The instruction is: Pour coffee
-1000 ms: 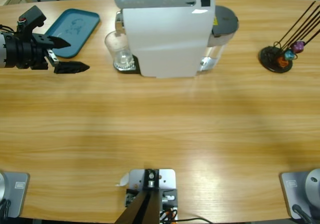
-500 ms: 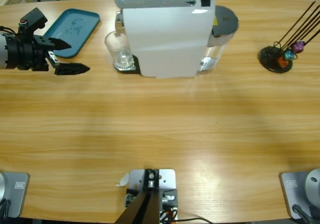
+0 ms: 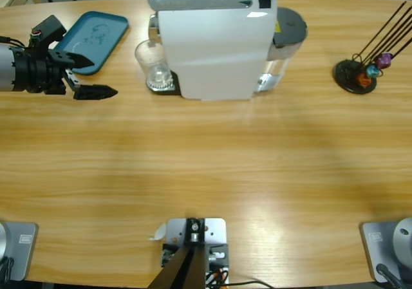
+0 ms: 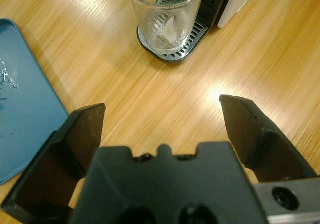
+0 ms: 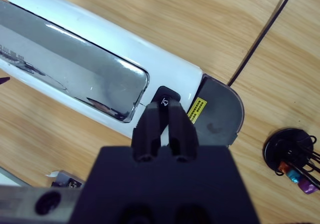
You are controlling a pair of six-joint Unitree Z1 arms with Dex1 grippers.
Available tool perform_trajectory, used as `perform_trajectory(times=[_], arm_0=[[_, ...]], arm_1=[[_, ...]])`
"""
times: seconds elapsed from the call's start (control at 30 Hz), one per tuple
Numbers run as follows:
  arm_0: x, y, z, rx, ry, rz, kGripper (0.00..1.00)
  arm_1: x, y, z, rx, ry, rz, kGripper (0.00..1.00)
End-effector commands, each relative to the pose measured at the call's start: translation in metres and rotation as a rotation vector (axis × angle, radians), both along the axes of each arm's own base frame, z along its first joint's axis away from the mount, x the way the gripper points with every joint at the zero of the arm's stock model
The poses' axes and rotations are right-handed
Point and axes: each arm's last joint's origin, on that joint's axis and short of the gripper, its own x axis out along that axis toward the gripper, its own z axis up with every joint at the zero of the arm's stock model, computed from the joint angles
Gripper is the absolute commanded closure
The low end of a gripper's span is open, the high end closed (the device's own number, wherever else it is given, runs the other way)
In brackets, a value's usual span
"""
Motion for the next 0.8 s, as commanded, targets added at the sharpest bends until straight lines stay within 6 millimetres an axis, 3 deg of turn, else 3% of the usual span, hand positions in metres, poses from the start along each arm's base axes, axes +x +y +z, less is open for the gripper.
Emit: perform_trajectory(times=[0.03, 0.27, 0.33, 0.47, 0.53, 0.57, 0.6, 0.63, 0.8], arm_0=[[-0.004, 0.000, -0.019, 0.043, 0.063, 0.004, 0.000], [-0.005, 0.001, -0.020, 0.045, 0.067, 0.004, 0.000], [-0.005, 0.001, -0.019, 0.043, 0.065, 0.004, 0.000], [-0.006, 0.001, -0.018, 0.038, 0.060, 0.005, 0.000], [-0.007, 0.001, -0.016, 0.035, 0.058, 0.005, 0.000], [-0.008, 0.001, -0.016, 0.033, 0.056, 0.003, 0.000], [-0.008, 0.001, -0.015, 0.031, 0.055, 0.003, 0.000], [-0.009, 0.000, -0.015, 0.028, 0.057, 0.005, 0.000], [-0.012, 0.001, -0.012, 0.021, 0.048, 0.007, 0.000]], arm_1=[[0.005, 0.019, -0.038, -0.073, 0.089, 0.042, 1.000], [0.002, 0.019, -0.037, -0.099, 0.070, 0.043, 1.000], [-0.001, 0.015, -0.017, -0.082, 0.002, 0.056, 1.000], [-0.019, 0.001, 0.049, 0.005, -0.196, 0.079, 1.000], [-0.027, -0.004, 0.059, 0.032, -0.211, 0.089, 1.000], [-0.029, -0.004, 0.058, 0.035, -0.200, 0.097, 0.880], [-0.029, -0.004, 0.054, 0.029, -0.185, 0.096, 0.258], [-0.030, -0.004, 0.050, 0.023, -0.167, 0.089, 0.014], [-0.028, -0.003, 0.030, 0.004, -0.089, 0.045, 0.000]])
